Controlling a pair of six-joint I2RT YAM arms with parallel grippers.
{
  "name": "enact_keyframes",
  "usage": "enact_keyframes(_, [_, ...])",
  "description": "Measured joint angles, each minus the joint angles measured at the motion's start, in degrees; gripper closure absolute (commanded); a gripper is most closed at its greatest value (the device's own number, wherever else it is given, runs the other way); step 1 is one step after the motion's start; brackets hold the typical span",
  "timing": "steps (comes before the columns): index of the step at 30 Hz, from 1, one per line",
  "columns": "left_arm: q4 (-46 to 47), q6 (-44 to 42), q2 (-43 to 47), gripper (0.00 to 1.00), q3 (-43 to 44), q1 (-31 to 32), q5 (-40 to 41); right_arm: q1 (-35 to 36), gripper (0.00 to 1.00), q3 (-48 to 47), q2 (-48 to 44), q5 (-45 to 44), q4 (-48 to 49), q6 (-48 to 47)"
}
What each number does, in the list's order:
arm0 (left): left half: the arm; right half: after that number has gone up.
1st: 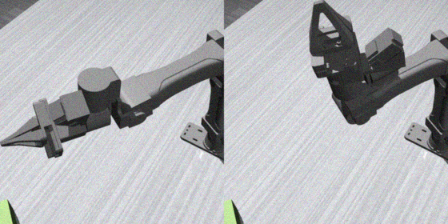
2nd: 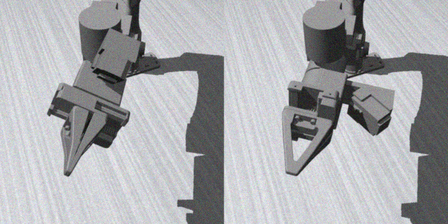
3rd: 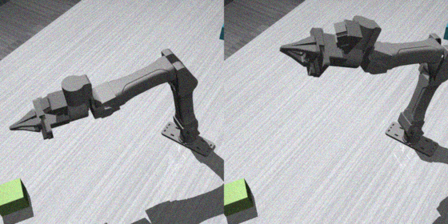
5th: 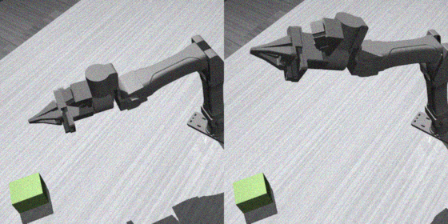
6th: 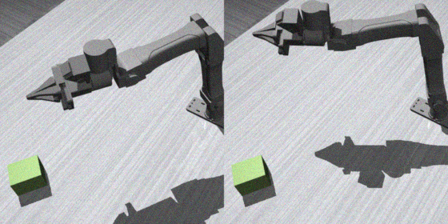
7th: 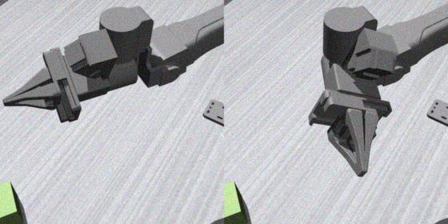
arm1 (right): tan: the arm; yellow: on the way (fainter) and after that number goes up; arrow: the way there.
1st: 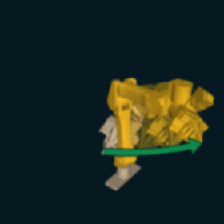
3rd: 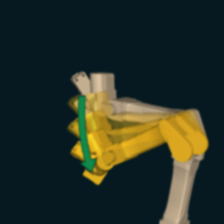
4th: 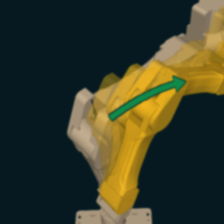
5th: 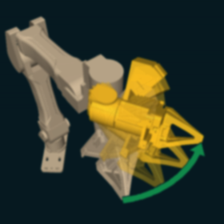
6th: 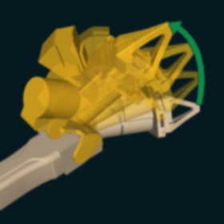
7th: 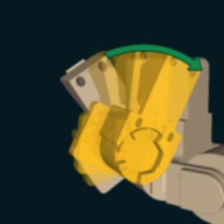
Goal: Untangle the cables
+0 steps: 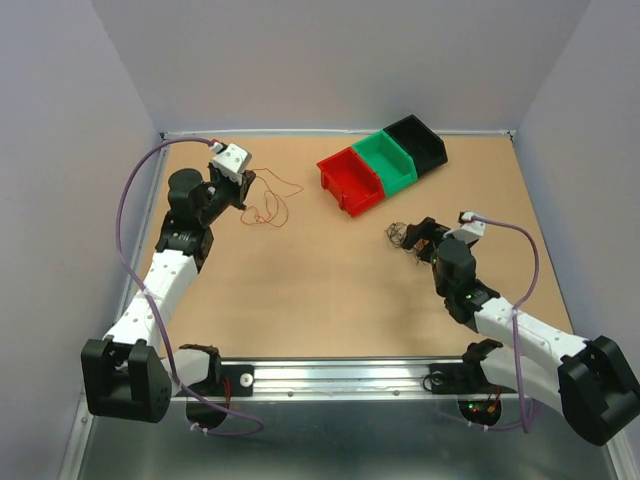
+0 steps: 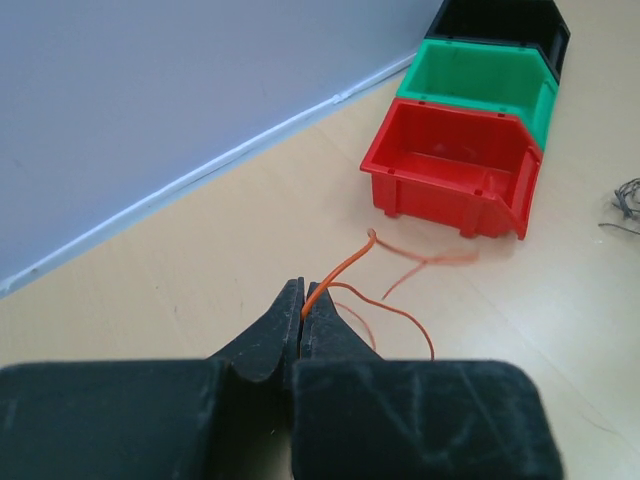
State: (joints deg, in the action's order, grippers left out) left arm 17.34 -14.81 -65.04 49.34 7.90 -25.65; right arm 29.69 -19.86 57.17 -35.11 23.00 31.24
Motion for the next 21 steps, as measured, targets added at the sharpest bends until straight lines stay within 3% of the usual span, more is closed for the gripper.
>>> enact_keyframes(6, [-2.56, -1.49, -1.07, 1.00, 1.64, 0.04, 2.14, 0.02, 0.00, 0.50, -0.57, 14.80, 6.01, -6.69])
enact_keyframes(13, [-8.09, -4.96, -5.07, 1.00, 5.42, 0.66, 6.75, 0.15, 0.00, -8.00, 17.14, 38.86, 8.83, -10.99])
enact_keyframes(21, [-15.23, -9.35, -20.92, 1.00, 9.31, 0.76, 12.85, 1.40, 0.00, -26.47, 35.71, 53.51, 11.39, -12.17])
